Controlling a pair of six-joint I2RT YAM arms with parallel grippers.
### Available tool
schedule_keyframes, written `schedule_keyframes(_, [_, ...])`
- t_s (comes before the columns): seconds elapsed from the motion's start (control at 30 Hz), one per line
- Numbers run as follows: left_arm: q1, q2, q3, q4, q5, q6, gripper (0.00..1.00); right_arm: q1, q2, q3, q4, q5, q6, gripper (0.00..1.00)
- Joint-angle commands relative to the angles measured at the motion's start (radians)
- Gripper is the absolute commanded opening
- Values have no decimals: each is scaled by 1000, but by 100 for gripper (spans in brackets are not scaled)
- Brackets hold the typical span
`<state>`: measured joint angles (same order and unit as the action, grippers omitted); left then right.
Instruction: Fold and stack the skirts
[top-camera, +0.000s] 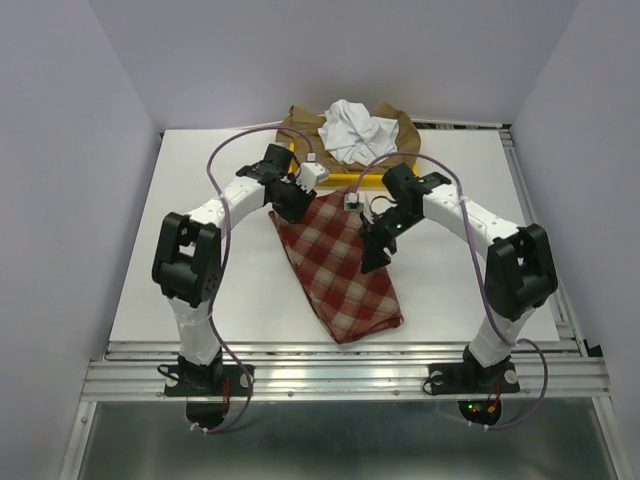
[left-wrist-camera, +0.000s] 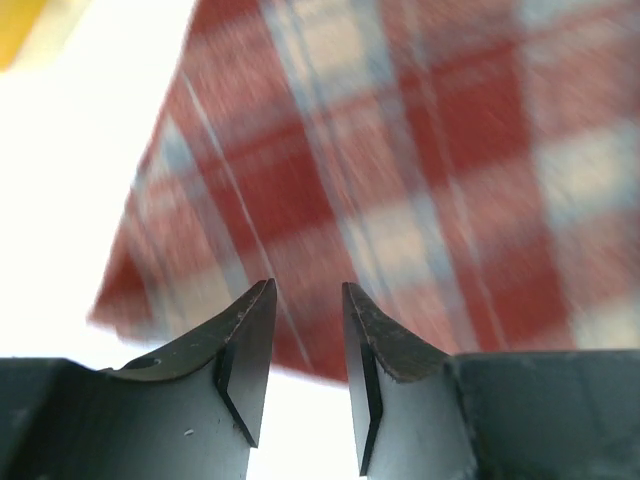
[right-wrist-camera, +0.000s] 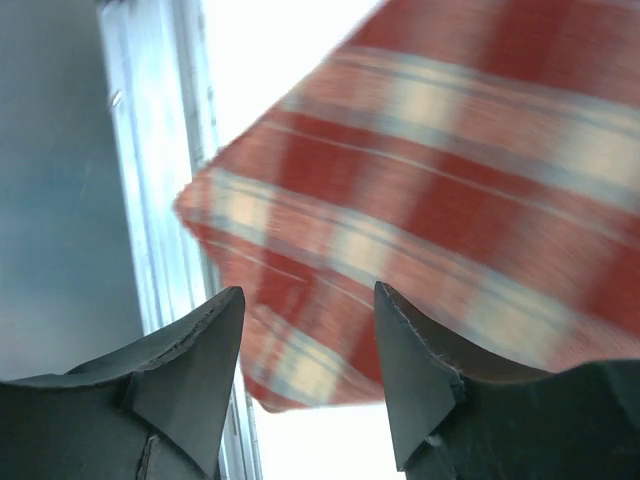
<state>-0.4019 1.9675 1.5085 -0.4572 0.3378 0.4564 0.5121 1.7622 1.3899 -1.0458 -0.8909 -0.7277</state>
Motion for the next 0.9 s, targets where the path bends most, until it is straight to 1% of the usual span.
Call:
schedule_keyframes(0.0, [6, -235, -131, -6, 78, 10, 44, -99, 22, 31, 70, -46, 77, 59])
schedule_keyframes(0.07, [3, -269, -207, -6, 107, -2, 44, -99, 49, 26, 87, -45, 93, 58])
schedule_keyframes(0.17, [3, -274, -281, 11, 118, -19, 44, -99, 92, -2, 128, -66, 123, 56])
schedule_keyframes(0.3, [3, -228, -312, 45, 107, -38, 44, -99, 124, -60, 168, -88, 145, 54])
schedule_keyframes(0.37, [5, -197, -301, 57, 104, -44, 44, -99, 126, -124, 200, -106, 191, 54])
schedule_keyframes(0.43, [5, -138, -269, 68, 96, -48, 44, -99, 131, -178, 263, -121, 252, 51])
schedule_keyframes(0.47, [5, -113, -252, 66, 90, -45, 44, -99, 132, -230, 286, -137, 272, 50])
schedule_keyframes(0.5, [6, -55, -204, 65, 72, -45, 43, -99, 135, -253, 327, -146, 298, 48])
schedule_keyframes(0.57, [12, -3, -154, 60, 64, -42, 42, -99, 134, -296, 369, -167, 370, 47])
schedule_keyframes(0.6, [14, 43, -105, 58, 67, -39, 41, -99, 129, -330, 412, -175, 413, 47])
schedule_keyframes(0.67, [15, 86, -26, 52, 63, -38, 39, -99, 122, -371, 453, -183, 465, 47])
schedule_keyframes(0.7, [14, 126, 1, 45, 69, -35, 39, -99, 118, -383, 508, -178, 515, 47])
schedule_keyframes(0.8, [14, 152, 81, 34, 78, -32, 40, -99, 111, -388, 567, -161, 563, 48])
schedule_keyframes(0.87, [14, 104, 90, 25, 102, -21, 43, -99, 91, -356, 576, -145, 586, 51])
